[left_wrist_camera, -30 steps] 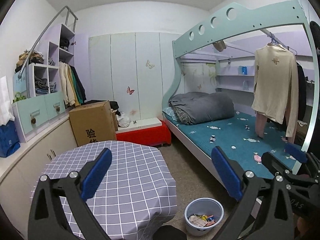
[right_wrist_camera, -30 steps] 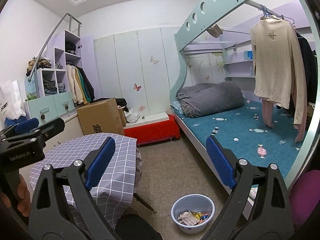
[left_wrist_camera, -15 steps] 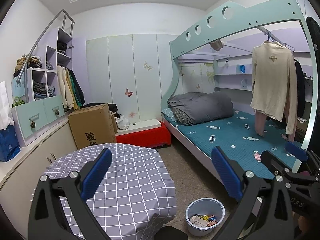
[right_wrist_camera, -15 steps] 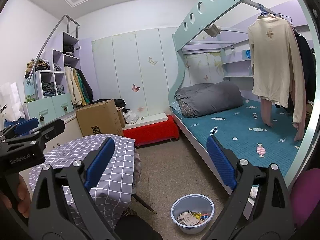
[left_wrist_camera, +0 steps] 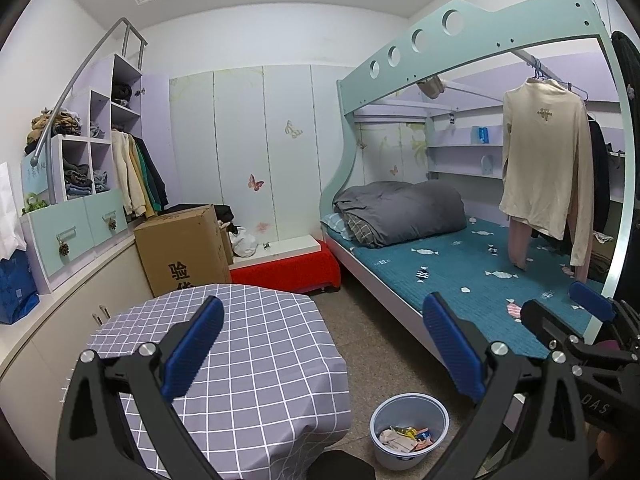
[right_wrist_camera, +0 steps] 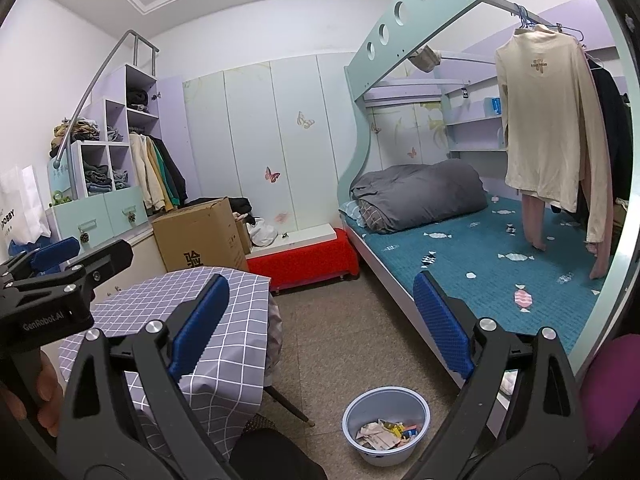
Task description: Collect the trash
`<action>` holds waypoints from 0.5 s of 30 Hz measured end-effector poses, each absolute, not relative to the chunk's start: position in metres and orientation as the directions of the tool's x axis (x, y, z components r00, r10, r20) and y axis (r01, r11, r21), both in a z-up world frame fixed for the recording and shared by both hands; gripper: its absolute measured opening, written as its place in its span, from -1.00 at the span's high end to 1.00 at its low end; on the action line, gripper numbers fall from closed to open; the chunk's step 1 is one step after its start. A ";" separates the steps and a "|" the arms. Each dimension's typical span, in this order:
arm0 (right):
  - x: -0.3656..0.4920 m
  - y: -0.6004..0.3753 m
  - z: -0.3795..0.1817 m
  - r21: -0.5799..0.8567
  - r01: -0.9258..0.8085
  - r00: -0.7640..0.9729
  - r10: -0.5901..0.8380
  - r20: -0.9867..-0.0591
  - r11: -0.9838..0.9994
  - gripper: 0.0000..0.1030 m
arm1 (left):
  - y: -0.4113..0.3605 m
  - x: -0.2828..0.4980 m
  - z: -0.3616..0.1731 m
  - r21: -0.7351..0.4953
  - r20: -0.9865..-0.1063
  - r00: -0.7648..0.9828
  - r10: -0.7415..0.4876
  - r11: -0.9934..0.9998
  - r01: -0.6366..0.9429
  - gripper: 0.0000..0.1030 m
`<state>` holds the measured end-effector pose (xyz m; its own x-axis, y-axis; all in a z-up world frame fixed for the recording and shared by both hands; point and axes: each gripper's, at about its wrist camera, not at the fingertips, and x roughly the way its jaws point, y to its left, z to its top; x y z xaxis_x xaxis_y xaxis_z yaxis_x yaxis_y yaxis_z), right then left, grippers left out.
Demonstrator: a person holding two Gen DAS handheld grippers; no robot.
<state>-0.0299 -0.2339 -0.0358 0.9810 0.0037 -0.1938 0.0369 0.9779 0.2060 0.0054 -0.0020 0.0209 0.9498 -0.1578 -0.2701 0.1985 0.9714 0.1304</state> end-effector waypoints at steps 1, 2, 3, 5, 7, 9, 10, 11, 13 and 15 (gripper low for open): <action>-0.030 -0.233 -0.036 0.206 0.038 0.981 0.003 -0.193 0.978 -0.77 | -0.002 0.006 0.021 0.131 -0.271 0.949 -0.159 0.971 0.200 -0.90; -0.030 -0.233 -0.036 0.208 0.038 0.981 0.003 -0.194 0.977 -0.77 | -0.002 0.006 0.021 0.132 -0.271 0.949 -0.160 0.971 0.201 -0.90; -0.030 -0.233 -0.037 0.208 0.038 0.981 0.004 -0.196 0.977 -0.77 | -0.002 0.006 0.021 0.132 -0.271 0.949 -0.161 0.970 0.202 -0.90; -0.029 -0.232 -0.037 0.208 0.039 0.980 0.004 -0.199 0.977 -0.77 | -0.003 0.006 0.020 0.133 -0.273 0.948 -0.161 0.970 0.203 -0.90; -0.029 -0.233 -0.038 0.210 0.037 0.980 0.006 -0.201 0.977 -0.77 | -0.004 0.006 0.020 0.135 -0.275 0.948 -0.162 0.969 0.205 -0.90; -0.028 -0.233 -0.038 0.211 0.036 0.979 0.008 -0.203 0.977 -0.77 | -0.005 0.006 0.019 0.136 -0.276 0.947 -0.162 0.969 0.206 -0.90; -0.028 -0.233 -0.038 0.210 0.036 0.979 0.007 -0.203 0.977 -0.77 | -0.005 0.007 0.019 0.136 -0.278 0.947 -0.163 0.969 0.206 -0.90; -0.029 -0.233 -0.038 0.210 0.037 0.979 0.007 -0.204 0.977 -0.77 | -0.006 0.006 0.019 0.135 -0.279 0.946 -0.163 0.969 0.207 -0.90; -0.028 -0.234 -0.038 0.212 0.036 0.979 0.008 -0.205 0.977 -0.77 | -0.007 0.007 0.019 0.135 -0.280 0.946 -0.162 0.969 0.206 -0.90; -0.027 -0.235 -0.038 0.211 0.038 0.978 0.006 -0.207 0.977 -0.77 | -0.007 0.007 0.019 0.135 -0.281 0.946 -0.163 0.969 0.207 -0.90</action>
